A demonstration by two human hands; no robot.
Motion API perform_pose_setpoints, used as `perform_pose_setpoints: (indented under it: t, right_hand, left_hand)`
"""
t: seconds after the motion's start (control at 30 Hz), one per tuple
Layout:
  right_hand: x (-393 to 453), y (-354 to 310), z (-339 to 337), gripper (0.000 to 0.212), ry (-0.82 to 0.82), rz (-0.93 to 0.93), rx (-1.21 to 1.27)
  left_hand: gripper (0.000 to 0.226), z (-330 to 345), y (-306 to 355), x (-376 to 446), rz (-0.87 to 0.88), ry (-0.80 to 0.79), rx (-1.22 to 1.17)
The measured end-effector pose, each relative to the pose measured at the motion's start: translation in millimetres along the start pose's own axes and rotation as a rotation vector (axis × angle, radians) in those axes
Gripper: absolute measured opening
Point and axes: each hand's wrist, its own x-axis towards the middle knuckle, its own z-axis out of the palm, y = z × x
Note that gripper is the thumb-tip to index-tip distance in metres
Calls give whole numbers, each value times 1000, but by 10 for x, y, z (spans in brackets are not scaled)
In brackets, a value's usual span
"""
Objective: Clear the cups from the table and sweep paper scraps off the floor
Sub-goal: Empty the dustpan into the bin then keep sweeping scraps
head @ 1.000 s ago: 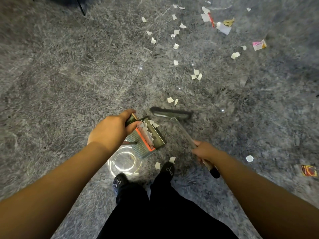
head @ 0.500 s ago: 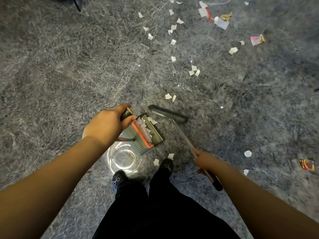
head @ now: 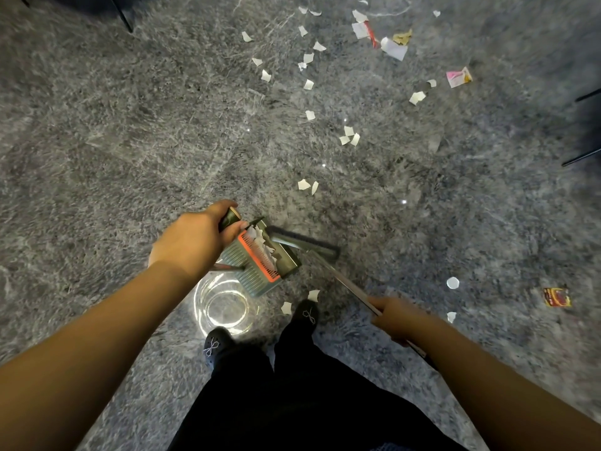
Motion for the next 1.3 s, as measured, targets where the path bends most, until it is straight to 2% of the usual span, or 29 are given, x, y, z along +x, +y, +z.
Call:
perform_pose_setpoints:
  t: [0.07, 0.13, 0.33, 0.5, 0.6, 0.7, 0.97, 1.13, 1.3]
  right_hand:
    - [-23, 95, 23, 21, 3, -22, 41]
    - [-47, 178, 48, 21, 25, -38, 49]
    - [-24, 224, 91, 53, 82, 22, 111]
    - [263, -121, -85, 57, 152, 8, -117]
    - [369, -268, -198, 58, 96, 16, -285]
    - [379, -198, -111, 57, 18, 43, -326]
    - [125, 304, 263, 51, -19, 4, 27]
    - [-90, 415, 686, 50, 72, 5, 141]
    - [-323, 319, 1154, 53, 213, 23, 288]
  left_hand:
    - [49, 10, 18, -13, 11, 14, 10]
    - [49, 19, 31, -19, 23, 17, 22]
    - [47, 4, 26, -7, 20, 20, 10]
    - [47, 32, 38, -25, 37, 39, 28]
    - [47, 48, 27, -18, 30, 44, 24]
    - [48, 43, 19, -16, 25, 38, 15]
    - [50, 25, 0, -10, 31, 20, -23]
    - [47, -17, -206, -116, 60, 43, -58]
    - [43, -76, -444, -325, 196, 14, -70]
